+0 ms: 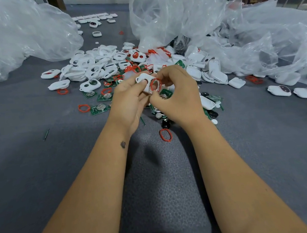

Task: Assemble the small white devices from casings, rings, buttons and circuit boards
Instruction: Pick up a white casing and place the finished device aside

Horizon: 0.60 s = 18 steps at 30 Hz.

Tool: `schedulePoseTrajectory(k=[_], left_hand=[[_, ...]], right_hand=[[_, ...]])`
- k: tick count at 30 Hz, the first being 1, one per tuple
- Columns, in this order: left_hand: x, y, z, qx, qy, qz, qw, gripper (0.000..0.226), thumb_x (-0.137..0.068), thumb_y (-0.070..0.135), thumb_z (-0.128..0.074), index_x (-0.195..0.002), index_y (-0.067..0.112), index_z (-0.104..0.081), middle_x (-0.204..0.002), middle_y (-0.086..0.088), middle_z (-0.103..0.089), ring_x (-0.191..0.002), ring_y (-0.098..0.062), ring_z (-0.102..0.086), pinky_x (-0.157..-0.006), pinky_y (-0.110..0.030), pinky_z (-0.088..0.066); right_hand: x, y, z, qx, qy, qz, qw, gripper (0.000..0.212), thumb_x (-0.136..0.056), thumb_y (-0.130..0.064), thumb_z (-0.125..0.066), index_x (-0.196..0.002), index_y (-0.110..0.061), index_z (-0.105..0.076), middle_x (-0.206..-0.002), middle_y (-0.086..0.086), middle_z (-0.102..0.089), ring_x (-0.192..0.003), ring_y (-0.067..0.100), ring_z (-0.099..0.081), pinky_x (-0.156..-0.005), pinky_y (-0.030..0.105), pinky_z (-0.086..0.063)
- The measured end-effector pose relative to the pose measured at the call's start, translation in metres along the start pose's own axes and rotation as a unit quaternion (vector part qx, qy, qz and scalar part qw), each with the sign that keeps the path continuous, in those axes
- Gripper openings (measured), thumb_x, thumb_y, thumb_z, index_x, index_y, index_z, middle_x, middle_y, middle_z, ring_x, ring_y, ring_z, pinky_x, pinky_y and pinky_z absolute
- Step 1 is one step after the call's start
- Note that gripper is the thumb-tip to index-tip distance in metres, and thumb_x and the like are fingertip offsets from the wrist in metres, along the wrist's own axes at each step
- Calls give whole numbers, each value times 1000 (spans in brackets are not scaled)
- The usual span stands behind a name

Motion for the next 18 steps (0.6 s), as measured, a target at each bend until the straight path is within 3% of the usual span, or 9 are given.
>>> schedulePoseTrajectory(k=[5,11,18], left_hand=[[3,2,0,-5,-25,10,1000,28,-100,3,-46,-114,18,-64,-96,1,-75,-89,-13,-71,-85,-28,-57],[3,1,-1,-12,-46,11,999,28,-100,5,-46,-114,21,-64,-97,2,-76,-88,-12,-71,-75,-24,-57],[1,-1,-2,0,-54,7,999,31,-102,6,-43,-127,14,-58,-104,0,-74,-99,-13,-69,-92,-28,-54]], right_hand=[[0,3,1,32,8,16,999,19,-74,-7,-69,-90,-1,-62,-88,5,-60,-81,18,-56,-74,34,-48],[0,3,1,69,16,43,997,21,-75,-6,-69,-92,2,-62,-90,10,-61,-82,25,-59,-72,35,-47],[0,1,-1,103,22,66,992,18,-75,-6,-68,-91,2,-62,-89,12,-62,-83,27,-59,-69,30,-43]])
Point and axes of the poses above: each hand's wrist, its own x-axis away from the middle knuckle, its own z-axis out of the back of the hand, y = z × x, the point moved 3 cm from there along -x, towards the middle knuckle
